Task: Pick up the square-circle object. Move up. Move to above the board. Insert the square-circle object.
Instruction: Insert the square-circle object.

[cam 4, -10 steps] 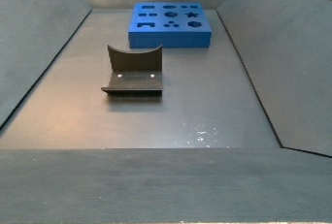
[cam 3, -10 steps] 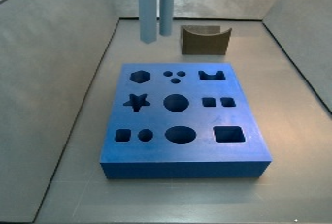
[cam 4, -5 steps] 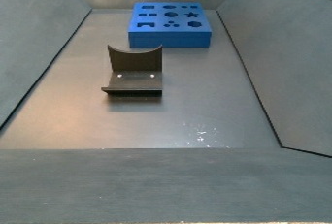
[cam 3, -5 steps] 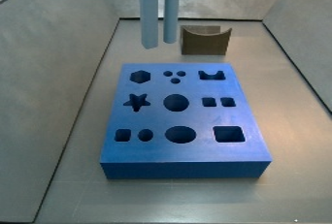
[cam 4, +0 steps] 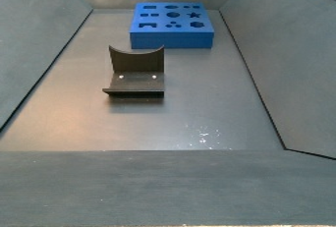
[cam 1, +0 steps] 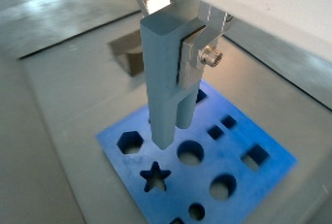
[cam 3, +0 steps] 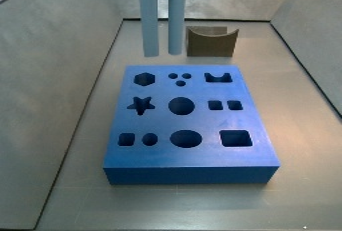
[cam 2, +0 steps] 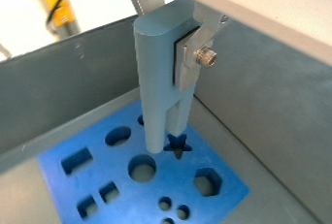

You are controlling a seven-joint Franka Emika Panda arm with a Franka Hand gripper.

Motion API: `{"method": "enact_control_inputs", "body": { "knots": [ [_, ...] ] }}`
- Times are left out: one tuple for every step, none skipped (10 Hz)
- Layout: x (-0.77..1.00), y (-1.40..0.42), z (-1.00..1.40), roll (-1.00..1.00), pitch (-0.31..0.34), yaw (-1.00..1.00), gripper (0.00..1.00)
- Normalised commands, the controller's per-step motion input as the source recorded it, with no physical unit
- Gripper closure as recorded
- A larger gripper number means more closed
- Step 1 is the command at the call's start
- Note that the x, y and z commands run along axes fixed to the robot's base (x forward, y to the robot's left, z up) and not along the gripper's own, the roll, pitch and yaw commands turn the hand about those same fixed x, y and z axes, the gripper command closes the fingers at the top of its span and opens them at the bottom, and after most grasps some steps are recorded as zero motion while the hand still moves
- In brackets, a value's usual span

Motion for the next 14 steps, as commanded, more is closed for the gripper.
{"method": "enact_control_inputs", "body": {
  "knots": [
    [0.0, -0.38, -0.21, 0.0, -0.06, -0.84, 1.0],
    [0.0, -0.5, -0.27, 0.0, -0.099, -0.73, 1.0],
    [0.02, -0.78, -0.33, 0.0, -0.044, -0.45, 1.0],
    [0.09, -0.9, -0.35, 0.0, 0.0, -0.07, 1.0],
    [0.03, -0.91, -0.35, 0.0, -0.01, 0.0, 1.0],
    [0.03, -0.68, -0.29, -0.08, -0.036, 0.13, 1.0],
    [-0.04, -0.17, 0.0, 0.0, -0.016, 0.13, 1.0],
    [0.0, 0.0, -0.05, 0.0, 0.0, 0.0, 1.0],
    [-0.14, -0.12, -0.45, -0.07, -0.046, 0.4, 1.0],
    [0.0, -0.12, -0.4, 0.0, 0.0, 0.99, 1.0],
    [-0.24, -0.13, -0.25, -0.05, -0.083, 0.78, 1.0],
    [-0.03, 0.0, 0.0, 0.0, 0.0, 0.03, 1.0],
    [0.0, -0.03, -0.02, 0.0, -0.013, 0.0, 1.0],
    [-0.05, 0.0, -0.29, 0.0, -0.02, 0.2, 1.0]
  ]
}}
